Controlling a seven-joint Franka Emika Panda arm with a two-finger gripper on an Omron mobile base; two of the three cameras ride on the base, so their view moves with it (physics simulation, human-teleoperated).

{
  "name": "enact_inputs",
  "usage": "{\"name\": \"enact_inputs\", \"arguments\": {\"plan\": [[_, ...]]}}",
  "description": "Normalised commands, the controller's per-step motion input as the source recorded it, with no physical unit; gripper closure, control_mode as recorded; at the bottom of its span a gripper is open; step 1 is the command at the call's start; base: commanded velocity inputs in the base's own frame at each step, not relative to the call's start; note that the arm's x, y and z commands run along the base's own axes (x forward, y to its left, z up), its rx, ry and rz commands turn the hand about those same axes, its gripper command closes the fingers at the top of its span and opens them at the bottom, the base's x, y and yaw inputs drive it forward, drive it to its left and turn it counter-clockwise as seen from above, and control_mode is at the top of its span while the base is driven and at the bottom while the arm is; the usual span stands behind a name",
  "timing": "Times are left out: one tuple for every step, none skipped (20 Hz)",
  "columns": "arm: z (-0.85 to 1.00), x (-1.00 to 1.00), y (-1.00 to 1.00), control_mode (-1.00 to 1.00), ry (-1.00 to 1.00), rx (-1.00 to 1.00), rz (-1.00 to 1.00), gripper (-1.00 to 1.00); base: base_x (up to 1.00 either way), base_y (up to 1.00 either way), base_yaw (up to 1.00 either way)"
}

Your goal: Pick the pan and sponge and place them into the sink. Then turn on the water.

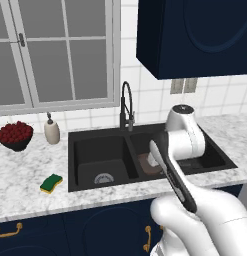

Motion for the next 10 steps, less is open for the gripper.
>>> {"name": "enact_inputs", "arguments": {"plan": [[0.20,-0.44,0.66,-1.00,0.00,0.12,0.00,-1.00,0.00,0.00,0.00],[0.20,-0.43,0.64,-1.00,0.00,0.13,0.00,-1.00,0.00,0.00,0.00],[0.19,-0.43,0.67,-1.00,0.00,0.14,0.00,-1.00,0.00,0.00,0.00],[0.17,-0.41,0.65,-1.00,0.00,0.15,-0.07,-1.00,0.00,0.00,0.00],[0.11,-0.44,0.70,-1.00,0.00,0.14,-0.16,-1.00,0.00,0.00,0.00],[0.09,-0.41,0.65,-1.00,0.00,0.14,-0.19,-1.00,0.00,0.00,0.00],[0.09,-0.42,0.63,-1.00,0.01,0.14,-0.19,-1.00,0.00,0.00,0.00],[0.06,-0.36,0.59,-1.00,0.00,0.13,-0.16,-1.00,0.00,0.00,0.00],[0.06,-0.31,0.66,-1.00,0.00,0.10,-0.09,-1.00,0.00,0.00,0.00],[0.04,-0.26,0.68,-1.00,0.00,0.05,-0.04,-1.00,0.00,0.00,0.00]]}}
